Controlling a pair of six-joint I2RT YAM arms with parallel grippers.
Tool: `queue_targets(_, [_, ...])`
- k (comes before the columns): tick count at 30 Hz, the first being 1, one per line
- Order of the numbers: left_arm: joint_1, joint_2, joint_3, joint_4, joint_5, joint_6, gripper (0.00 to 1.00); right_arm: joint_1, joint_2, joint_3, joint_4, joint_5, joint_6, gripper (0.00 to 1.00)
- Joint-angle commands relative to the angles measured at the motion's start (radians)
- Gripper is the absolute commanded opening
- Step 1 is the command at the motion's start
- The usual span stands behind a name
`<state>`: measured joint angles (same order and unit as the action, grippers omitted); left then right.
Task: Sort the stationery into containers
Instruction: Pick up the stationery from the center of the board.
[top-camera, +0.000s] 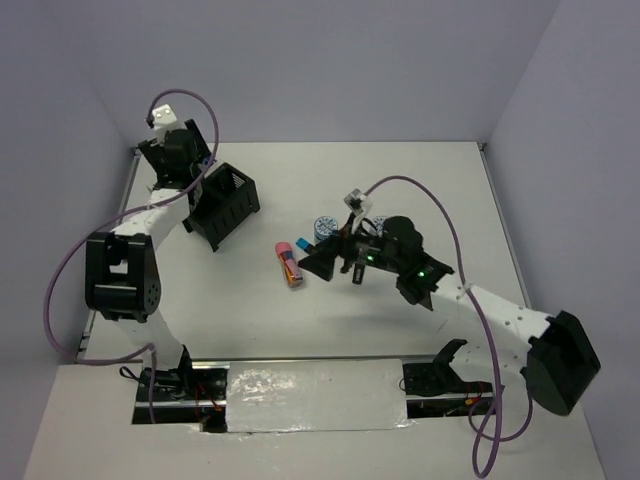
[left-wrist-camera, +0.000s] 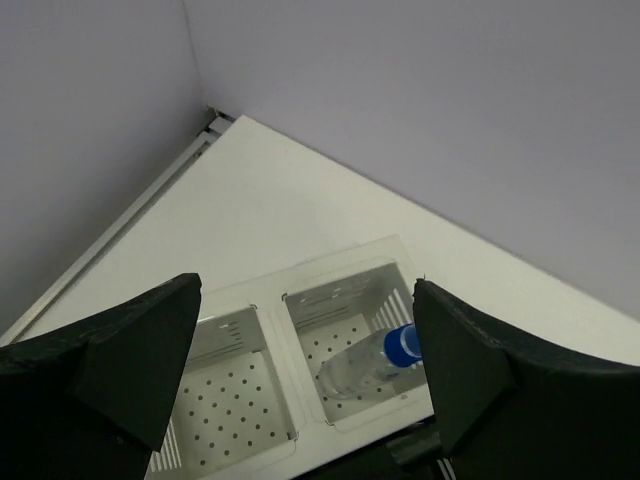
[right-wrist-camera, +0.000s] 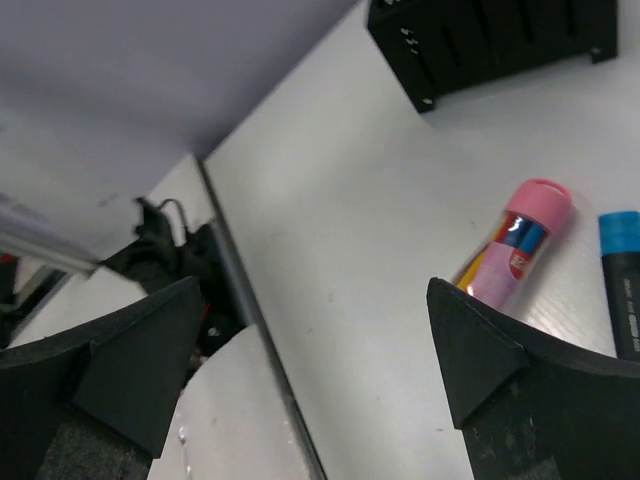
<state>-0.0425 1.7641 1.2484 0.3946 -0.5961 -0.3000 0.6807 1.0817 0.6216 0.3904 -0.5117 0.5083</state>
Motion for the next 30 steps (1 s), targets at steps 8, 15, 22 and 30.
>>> queue_targets(8, [0.013, -0.245, 0.494, -0.982, 0.002, -0.422, 0.99, 0.151, 0.669, 0.502, -0.539, 0.565, -0.071, 1.0])
queue_targets(15, [0.01, -0.621, 0.172, -1.031, 0.249, -0.275, 0.99, 0.169, 0.87, 0.641, -0.594, 0.613, -0.079, 0.79])
queue_targets(22, [0.012, -0.845, -0.111, -1.014, 0.36, -0.203, 0.99, 0.217, 0.925, 0.644, -0.611, 0.614, -0.093, 0.39])
queue_targets(30, [0.01, -0.838, -0.23, -0.987, 0.527, -0.195, 0.99, 0.307, 0.951, 0.684, -0.783, 0.835, -0.07, 0.69])
